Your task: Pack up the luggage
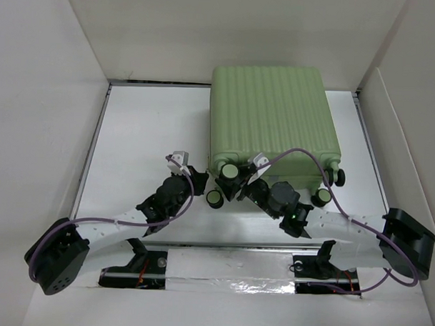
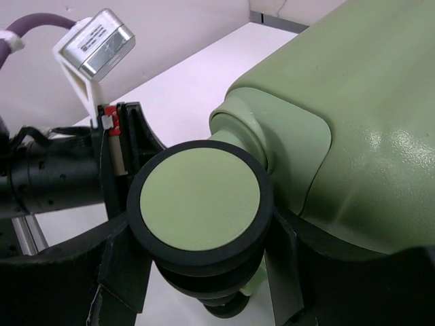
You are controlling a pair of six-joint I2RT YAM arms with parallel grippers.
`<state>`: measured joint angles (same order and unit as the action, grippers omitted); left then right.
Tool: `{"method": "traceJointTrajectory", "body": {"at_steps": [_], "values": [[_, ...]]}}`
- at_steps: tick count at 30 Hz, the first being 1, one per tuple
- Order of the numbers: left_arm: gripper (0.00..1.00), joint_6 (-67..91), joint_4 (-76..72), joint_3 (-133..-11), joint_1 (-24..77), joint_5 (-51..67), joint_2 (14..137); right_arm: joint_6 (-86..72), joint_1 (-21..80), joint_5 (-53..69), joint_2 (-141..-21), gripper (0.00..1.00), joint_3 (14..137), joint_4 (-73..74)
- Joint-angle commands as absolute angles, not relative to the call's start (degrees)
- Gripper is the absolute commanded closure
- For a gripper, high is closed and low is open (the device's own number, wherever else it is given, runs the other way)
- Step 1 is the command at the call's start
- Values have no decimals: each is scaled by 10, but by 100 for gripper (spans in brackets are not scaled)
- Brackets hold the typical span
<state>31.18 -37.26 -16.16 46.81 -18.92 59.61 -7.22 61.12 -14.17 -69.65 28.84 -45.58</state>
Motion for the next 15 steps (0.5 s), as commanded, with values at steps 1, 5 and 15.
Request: {"method": "traceJointTrajectory", "body": {"at_steps": [1,5,15], "values": [[100,302,-366,-160,397,-272,587,-93,613,-137,-644,100,295,-552],[100,293,-444,-178,330,-205,629,-89,613,-98,-644,100,302,-529],[100,278,-534,-272,281,-163,764,-96,618,-36,-693,100,332,-518]]}}
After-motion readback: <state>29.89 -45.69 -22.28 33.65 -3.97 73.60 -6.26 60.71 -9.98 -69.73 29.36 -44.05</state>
